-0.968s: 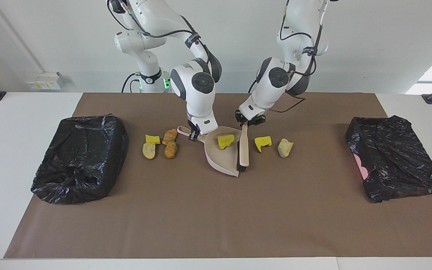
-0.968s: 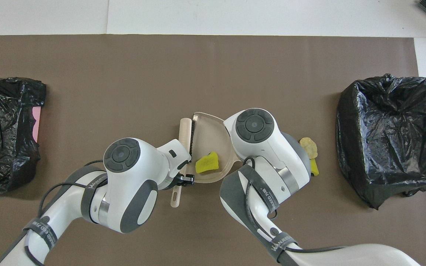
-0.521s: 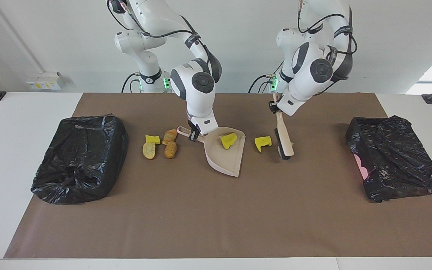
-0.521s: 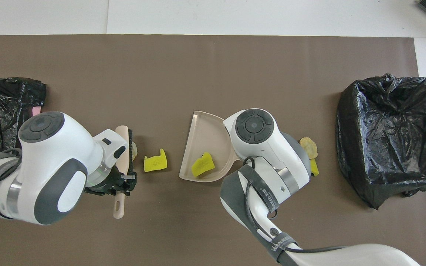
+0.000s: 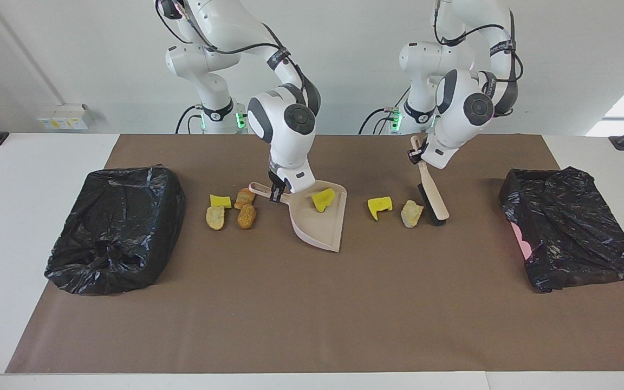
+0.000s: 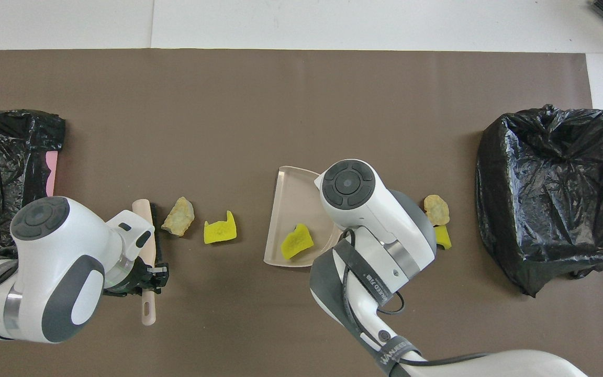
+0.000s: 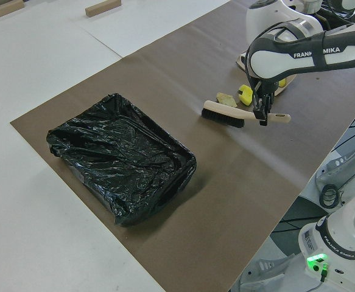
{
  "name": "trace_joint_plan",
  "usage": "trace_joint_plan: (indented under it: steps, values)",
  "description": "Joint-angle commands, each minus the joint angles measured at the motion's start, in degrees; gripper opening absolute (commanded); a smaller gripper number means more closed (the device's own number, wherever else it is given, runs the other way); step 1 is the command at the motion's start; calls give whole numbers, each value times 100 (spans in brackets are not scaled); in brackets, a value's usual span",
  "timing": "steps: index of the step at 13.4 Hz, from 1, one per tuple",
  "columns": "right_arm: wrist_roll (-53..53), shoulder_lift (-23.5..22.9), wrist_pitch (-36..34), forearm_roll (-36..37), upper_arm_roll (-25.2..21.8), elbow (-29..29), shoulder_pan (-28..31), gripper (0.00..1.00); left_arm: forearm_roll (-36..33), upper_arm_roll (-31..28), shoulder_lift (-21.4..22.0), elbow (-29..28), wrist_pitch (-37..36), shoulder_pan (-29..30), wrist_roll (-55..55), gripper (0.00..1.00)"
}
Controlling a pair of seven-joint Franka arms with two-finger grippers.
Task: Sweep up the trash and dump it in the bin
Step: 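Sweep the yellow sponge pieces into the dustpan with the left gripper's brush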
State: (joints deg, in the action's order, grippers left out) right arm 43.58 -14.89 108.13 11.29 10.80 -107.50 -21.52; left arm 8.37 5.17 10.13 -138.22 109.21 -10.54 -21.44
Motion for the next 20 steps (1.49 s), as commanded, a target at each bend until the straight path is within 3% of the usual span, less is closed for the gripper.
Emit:
trace_joint_plan:
  steps: [1,9,11,14,17,20]
  values:
    - [230,197,-283,119,168,-87,-54,0,-55,1,209,-284,503,-325,-27,0]
    - [124,31,251,110,168,-122,-230,0,59,19,-211,-311,1374,-1458,289,0]
    - [10,-66,401,119,168,-95,-291,0,77,19,-292,-311,1690,-1784,848,0]
    - [-78,-128,533,110,168,-69,-335,0,743,19,-283,-249,1683,-2162,1265,0]
    - [27,-154,473,119,168,45,-309,0,1771,10,-459,49,1674,-2172,512,0]
    - [396,-6,428,-12,168,107,-125,0,1756,-34,-398,102,1385,-2137,465,0]
